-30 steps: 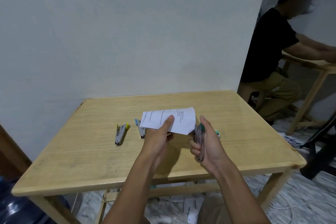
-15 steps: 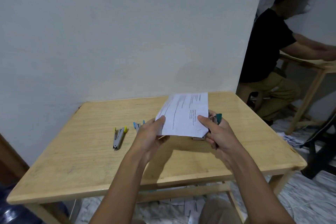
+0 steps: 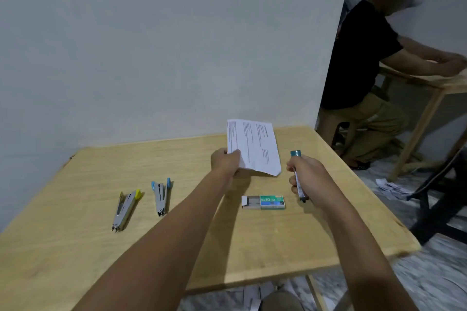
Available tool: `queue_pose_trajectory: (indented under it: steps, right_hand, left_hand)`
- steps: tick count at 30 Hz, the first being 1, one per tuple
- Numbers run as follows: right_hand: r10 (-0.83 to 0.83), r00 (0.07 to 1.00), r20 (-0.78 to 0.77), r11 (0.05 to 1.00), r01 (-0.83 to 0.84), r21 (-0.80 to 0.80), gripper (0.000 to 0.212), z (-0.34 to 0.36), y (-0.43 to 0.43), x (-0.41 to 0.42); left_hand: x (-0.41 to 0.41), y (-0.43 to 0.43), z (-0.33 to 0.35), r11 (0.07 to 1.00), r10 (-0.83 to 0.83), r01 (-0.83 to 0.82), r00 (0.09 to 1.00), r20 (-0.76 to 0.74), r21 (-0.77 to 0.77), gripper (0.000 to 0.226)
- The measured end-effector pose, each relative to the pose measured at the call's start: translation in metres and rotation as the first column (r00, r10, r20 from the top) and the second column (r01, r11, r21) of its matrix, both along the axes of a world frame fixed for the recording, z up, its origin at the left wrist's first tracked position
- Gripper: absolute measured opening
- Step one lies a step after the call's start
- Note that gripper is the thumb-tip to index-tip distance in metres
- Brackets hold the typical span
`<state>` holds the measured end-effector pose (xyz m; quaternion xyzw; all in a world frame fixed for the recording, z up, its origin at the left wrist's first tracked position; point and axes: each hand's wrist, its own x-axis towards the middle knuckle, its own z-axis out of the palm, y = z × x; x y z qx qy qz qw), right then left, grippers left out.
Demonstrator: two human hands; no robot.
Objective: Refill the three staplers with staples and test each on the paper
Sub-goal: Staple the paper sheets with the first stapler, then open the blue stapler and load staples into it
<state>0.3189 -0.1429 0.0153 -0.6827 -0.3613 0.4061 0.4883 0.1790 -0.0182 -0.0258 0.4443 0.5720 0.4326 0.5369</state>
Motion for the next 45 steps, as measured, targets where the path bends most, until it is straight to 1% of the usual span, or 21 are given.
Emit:
queue_pose_trajectory:
  steps: [2,4,6,9,10,12,13,14,17,19,21,23,25,27,30,31,33,35,39,43,45]
  right_hand:
    - [0.030,0.997,0.068,1.000,-0.029,-0.011,0.014,0.007,0.005,0.008]
    - [0.065,0.989,0.134,0.997,-0.068,0.023,0.012,0.015,0.006,0.010]
    - [0.088,0.979,0.186,0.995,-0.095,0.030,0.013,0.023,0.006,0.013]
    - [0.092,0.967,0.237,0.992,-0.110,0.062,0.023,0.026,0.008,0.013]
    - [0.088,0.965,0.246,0.991,-0.110,0.075,0.025,0.025,0.008,0.012]
    - [0.089,0.964,0.251,0.988,-0.118,0.104,0.029,0.022,0.006,0.009]
    - [0.167,0.951,0.262,0.980,-0.190,0.065,0.032,0.013,0.014,-0.006]
    - [0.227,0.933,0.277,0.970,-0.242,0.020,0.033,0.006,0.020,-0.021]
    - [0.236,0.931,0.279,0.968,-0.250,0.015,0.036,-0.002,0.018,-0.026]
    - [0.232,0.934,0.271,0.971,-0.238,-0.014,0.032,-0.005,0.020,-0.018]
    - [0.226,0.951,0.209,0.974,-0.223,-0.035,0.025,-0.006,0.021,-0.012]
    - [0.228,0.960,0.159,0.973,-0.223,-0.050,0.022,-0.010,0.023,-0.007]
    - [0.242,0.959,0.147,0.970,-0.238,-0.046,0.019,-0.015,0.023,-0.005]
    - [0.268,0.948,0.173,0.963,-0.267,-0.029,0.021,-0.019,0.022,-0.015]
    - [0.309,0.921,0.237,0.950,-0.312,-0.024,0.026,-0.022,0.020,-0.049]
    - [0.315,0.915,0.251,0.947,-0.321,-0.018,0.027,-0.023,0.022,-0.061]
    - [0.308,0.903,0.300,0.947,-0.321,-0.003,0.028,-0.025,0.030,-0.081]
    - [0.284,0.874,0.394,0.951,-0.308,-0.002,0.032,-0.029,0.042,-0.094]
    - [0.287,0.741,0.606,0.954,-0.281,-0.108,0.028,-0.036,0.076,-0.109]
    - [0.312,0.551,0.774,0.947,-0.243,-0.209,0.020,-0.043,0.114,-0.120]
    - [0.315,0.475,0.822,0.947,-0.221,-0.235,0.016,-0.045,0.131,-0.126]
  left_hand:
    - [0.014,0.011,0.000,0.999,-0.015,0.020,0.986,-0.169,0.025,0.028]
    - [0.016,0.017,0.001,0.993,-0.059,0.093,0.932,-0.358,0.078,0.028]
    - [0.016,0.017,0.006,0.974,-0.098,0.198,0.803,-0.588,0.109,0.020]
    - [0.023,0.009,0.012,0.944,-0.065,0.307,0.526,-0.848,0.118,0.021]
    - [0.024,0.005,0.012,0.936,-0.038,0.328,0.457,-0.889,0.129,0.023]
    - [0.027,0.004,0.010,0.924,-0.025,0.364,0.365,-0.931,0.118,0.027]
    - [0.006,0.003,-0.001,0.941,-0.033,0.327,0.339,-0.940,0.085,0.029]
    - [-0.014,0.000,-0.010,0.957,-0.058,0.285,0.352,-0.934,0.048,0.031]
    - [-0.026,0.001,-0.021,0.955,-0.073,0.285,0.498,-0.864,0.083,0.047]
    - [-0.035,-0.006,-0.019,0.945,-0.076,0.298,0.593,-0.802,0.131,0.054]
    - [-0.052,-0.012,-0.014,0.936,-0.027,0.286,0.642,-0.767,0.207,0.056]
    - [-0.073,-0.020,-0.011,0.920,0.090,0.248,0.617,-0.782,0.302,0.055]
    - [-0.092,-0.029,-0.010,0.907,0.242,0.181,0.513,-0.823,0.380,0.055]
    - [-0.115,-0.041,-0.014,0.926,0.279,0.119,0.425,-0.861,0.359,0.058]
    - [-0.141,-0.060,-0.030,0.968,0.190,0.067,0.430,-0.883,0.241,0.052]
    - [-0.146,-0.064,-0.035,0.967,0.192,0.072,0.427,-0.884,0.245,0.046]
    - [-0.149,-0.067,-0.043,0.941,0.266,0.079,0.434,-0.861,0.330,0.033]
    - [-0.151,-0.068,-0.046,0.908,0.338,0.071,0.460,-0.821,0.413,0.020]
    - [-0.154,-0.068,-0.048,0.899,0.351,0.047,0.518,-0.780,0.436,0.007]
    - [-0.154,-0.067,-0.049,0.891,0.364,0.033,0.544,-0.756,0.453,0.006]
    - [-0.154,-0.065,-0.050,0.888,0.369,0.042,0.532,-0.762,0.458,0.008]
